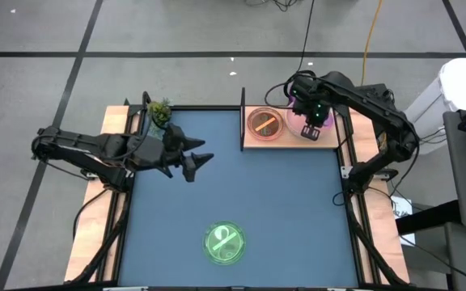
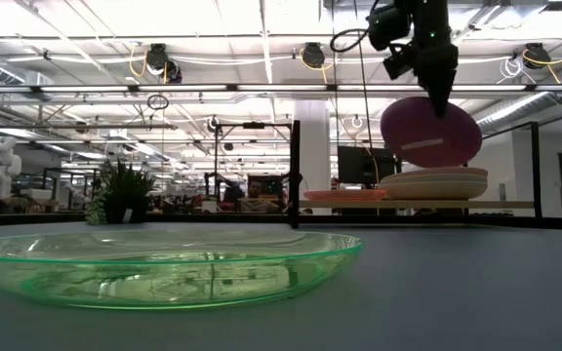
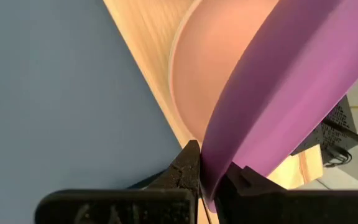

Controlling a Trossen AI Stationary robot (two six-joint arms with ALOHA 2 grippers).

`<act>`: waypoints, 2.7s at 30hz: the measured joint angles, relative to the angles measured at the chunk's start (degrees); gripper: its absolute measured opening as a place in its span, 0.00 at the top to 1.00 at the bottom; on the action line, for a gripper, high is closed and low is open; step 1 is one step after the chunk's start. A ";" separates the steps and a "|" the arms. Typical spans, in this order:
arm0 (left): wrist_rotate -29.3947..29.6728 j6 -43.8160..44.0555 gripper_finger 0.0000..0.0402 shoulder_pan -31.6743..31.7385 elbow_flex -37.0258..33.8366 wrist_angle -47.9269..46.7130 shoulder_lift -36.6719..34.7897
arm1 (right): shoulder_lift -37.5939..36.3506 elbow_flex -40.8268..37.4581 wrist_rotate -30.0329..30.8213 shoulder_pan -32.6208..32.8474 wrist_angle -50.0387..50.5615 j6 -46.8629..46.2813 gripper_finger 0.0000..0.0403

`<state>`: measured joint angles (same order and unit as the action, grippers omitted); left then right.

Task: Place and stack plates onto a shelf
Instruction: Stack the purple plate on the light brown plate on the shelf

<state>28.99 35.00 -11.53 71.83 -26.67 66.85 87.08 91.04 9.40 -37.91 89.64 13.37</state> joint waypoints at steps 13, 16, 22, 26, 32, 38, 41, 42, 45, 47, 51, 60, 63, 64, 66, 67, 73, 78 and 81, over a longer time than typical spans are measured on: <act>-0.16 -0.32 0.25 -0.04 -0.02 -0.16 1.17 | 0.74 -8.58 6.11 -0.02 -0.93 1.20 0.98; -0.43 -0.33 0.25 -0.11 -0.02 0.05 1.43 | 0.72 -10.16 8.86 -0.02 -1.73 2.02 0.98; -0.52 -0.39 0.25 -0.24 -0.02 -0.03 1.65 | 0.71 -11.01 8.60 0.12 -4.81 2.36 0.98; -0.55 -0.42 0.25 -0.24 -0.02 -0.05 1.69 | 0.71 -11.01 8.56 0.59 -6.83 2.36 0.98; -0.55 -0.46 0.25 -0.24 -0.02 -0.05 1.66 | 0.71 -11.01 8.38 1.95 -8.42 2.36 0.98; -0.55 -1.10 0.25 -0.24 -0.02 -0.05 1.66 | 0.71 -11.25 6.98 1.99 -8.97 2.97 0.98; -0.57 -1.31 0.25 -0.24 -0.02 -0.05 1.66 | 0.71 -12.67 7.00 1.99 -8.89 2.97 0.98; -0.57 -1.31 0.25 -0.24 -0.02 -0.05 1.66 | 0.71 -13.40 7.03 2.01 -8.91 2.98 0.98; -0.56 -1.33 0.25 -0.24 -0.02 -0.05 1.66 | 0.71 -15.86 7.18 2.03 -9.04 3.02 0.98; -0.57 -1.33 0.25 -0.24 -0.02 -0.06 1.66 | 0.71 -17.37 7.59 2.03 -9.10 2.99 0.98; -0.57 -1.35 0.25 -0.24 -0.02 -0.07 1.66 | 0.69 -19.23 10.40 2.03 -8.55 2.53 0.98; -0.59 -1.77 0.25 -0.23 -0.02 -0.09 1.66 | 0.37 -19.32 11.00 2.05 -7.75 2.92 0.98; -0.59 -1.70 0.25 -0.24 -0.02 -0.13 1.66 | 0.38 -19.32 8.71 2.05 -9.33 3.28 0.98; -0.59 -1.70 0.25 -0.24 -0.02 -0.13 1.66 | 0.38 -19.32 7.92 2.05 -9.98 3.39 0.98; -0.59 -1.73 0.25 -0.24 -0.02 -0.19 1.66 | 0.38 -19.32 6.37 2.05 -11.35 3.34 0.98; -0.59 -1.70 0.25 -0.24 -0.02 -0.23 1.66 | 0.36 -19.32 5.54 2.05 -11.91 3.35 0.98; -0.59 -1.53 0.25 -0.24 -0.02 -0.64 1.66 | 0.34 -19.30 2.64 2.77 -13.38 3.17 0.98; -0.59 -1.51 0.25 -0.24 0.00 -0.63 1.64 | 0.31 -19.30 5.21 4.53 -12.87 3.20 0.98; -0.59 -1.51 0.25 -0.22 0.00 -0.62 1.64 | 0.29 -19.30 8.22 5.67 -11.94 3.97 0.98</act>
<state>28.40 33.50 -11.75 71.83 -27.29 68.49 87.37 71.75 17.62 -32.24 77.70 17.34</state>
